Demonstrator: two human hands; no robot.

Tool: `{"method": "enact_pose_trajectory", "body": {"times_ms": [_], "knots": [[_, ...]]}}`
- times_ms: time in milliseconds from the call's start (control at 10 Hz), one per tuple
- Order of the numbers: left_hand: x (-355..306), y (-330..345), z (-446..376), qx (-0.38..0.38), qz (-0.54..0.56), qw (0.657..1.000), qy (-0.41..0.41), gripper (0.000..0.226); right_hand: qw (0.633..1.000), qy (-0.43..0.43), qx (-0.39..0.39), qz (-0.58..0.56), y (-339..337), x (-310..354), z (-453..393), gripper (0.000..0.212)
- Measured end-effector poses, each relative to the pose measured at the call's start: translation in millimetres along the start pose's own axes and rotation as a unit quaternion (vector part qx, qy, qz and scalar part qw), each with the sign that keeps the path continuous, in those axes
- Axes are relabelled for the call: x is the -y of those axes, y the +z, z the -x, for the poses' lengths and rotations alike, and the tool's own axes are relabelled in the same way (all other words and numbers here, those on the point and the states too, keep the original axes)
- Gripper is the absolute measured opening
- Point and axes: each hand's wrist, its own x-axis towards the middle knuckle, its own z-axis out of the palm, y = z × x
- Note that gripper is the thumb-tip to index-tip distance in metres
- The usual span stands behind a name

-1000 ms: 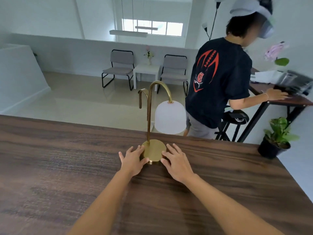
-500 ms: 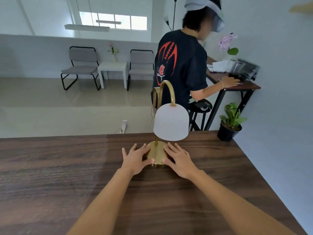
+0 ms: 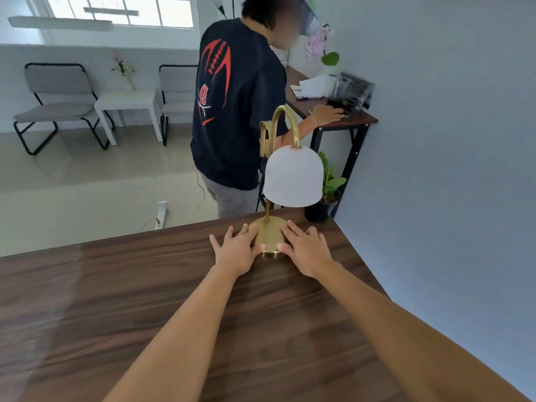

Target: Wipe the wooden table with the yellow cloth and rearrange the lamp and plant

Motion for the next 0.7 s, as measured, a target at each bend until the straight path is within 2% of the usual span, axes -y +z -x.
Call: {"method": "enact_pose_trajectory", "body": {"times_ms": [400,600,700], "knots": [[-35.8,3.2,-39.5,0.018,-0.033,0.999,-0.035,0.057,0.998,0.013,0.024,0.053,-11.1,-32.0,-32.1,0.06],[-43.3,5.1,-33.1,0.01,-0.046,0.997,-0.069,0.057,0.998,-0.005,0.029,0.063,-16.0,-36.1,-34.1,0.059],[-40.7,17.6,-3.1,-0.081,0.008,0.995,-0.063,0.058,0.998,-0.051,0.025,0.038,-16.3,-46.2,-10.3,0.06]]}}
